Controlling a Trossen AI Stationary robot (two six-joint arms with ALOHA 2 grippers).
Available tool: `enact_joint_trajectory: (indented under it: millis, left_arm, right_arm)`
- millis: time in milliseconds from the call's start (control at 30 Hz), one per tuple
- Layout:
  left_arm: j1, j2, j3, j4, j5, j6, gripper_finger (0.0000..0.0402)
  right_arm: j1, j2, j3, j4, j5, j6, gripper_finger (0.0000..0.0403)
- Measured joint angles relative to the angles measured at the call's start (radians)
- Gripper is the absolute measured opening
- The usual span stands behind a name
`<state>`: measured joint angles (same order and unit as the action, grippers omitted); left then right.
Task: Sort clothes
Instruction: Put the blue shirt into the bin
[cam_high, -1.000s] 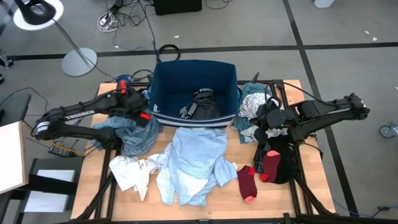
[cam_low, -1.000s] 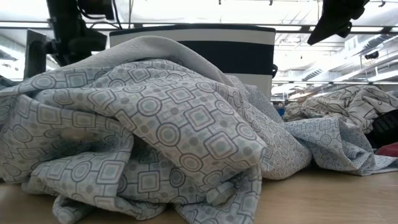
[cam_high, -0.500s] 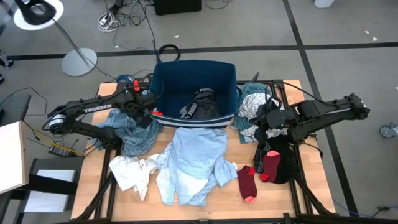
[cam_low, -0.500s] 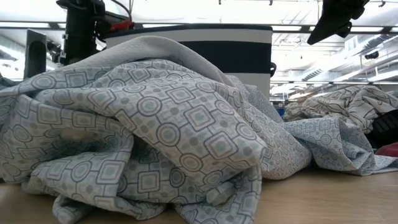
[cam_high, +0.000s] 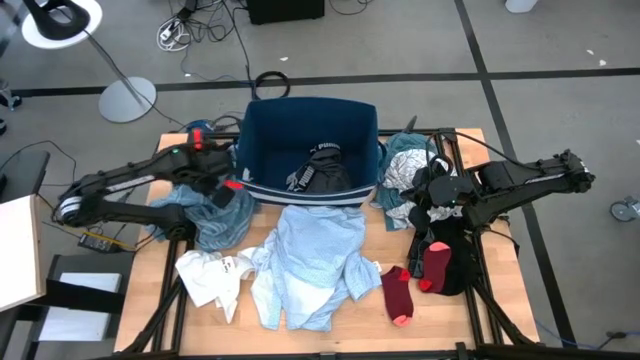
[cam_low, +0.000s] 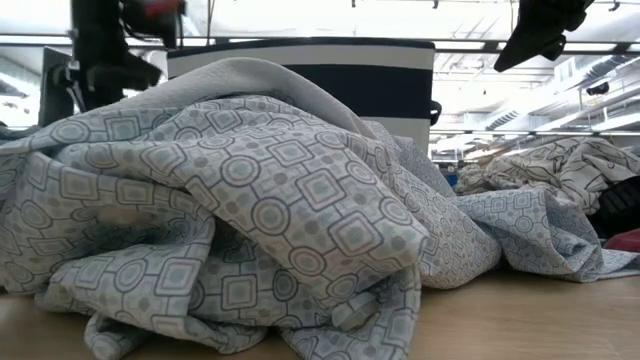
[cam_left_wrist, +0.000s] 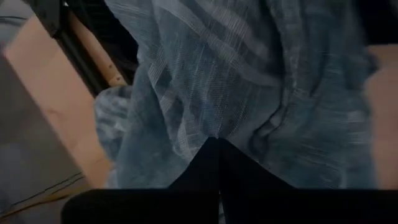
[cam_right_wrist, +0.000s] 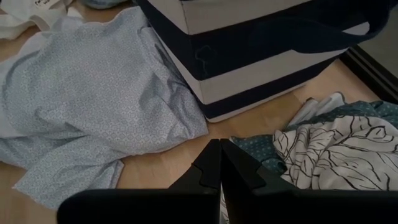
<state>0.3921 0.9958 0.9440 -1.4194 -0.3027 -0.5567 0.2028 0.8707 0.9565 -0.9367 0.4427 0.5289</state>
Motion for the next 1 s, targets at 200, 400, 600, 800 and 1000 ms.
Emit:
enact_joint_trajectory:
  millis: [200, 400, 600, 800, 1000]
  left_arm:
    - [-0.03, -0.163, 0.013, 0.007, 0.011, -0.067, 0.0001]
    - [-0.054, -0.269, 0.141, 0.092, 0.011, -0.067, 0.0]
    - [-0.055, -0.299, 0.296, 0.304, 0.009, 0.038, 0.0]
    - [-0.055, -0.236, 0.429, 0.621, 0.054, 0.179, 0.0]
    - [-0.055, -0.134, 0.53, 0.411, 0.066, 0.211, 0.0]
  right_arm:
    - [0.0, 0.0, 0.0, 0.0, 0.0, -0.004, 0.0005]
    - [0.0, 0.0, 0.0, 0.0, 0.0, -0.006, 0.0005]
    - [0.0, 0.0, 0.0, 0.014, 0.0, -0.007, 0.0005]
    - [0.0, 0.0, 0.0, 0.026, 0.0, -0.009, 0.0005]
    - [0.0, 0.0, 0.0, 0.026, 0.0, -0.007, 0.0005]
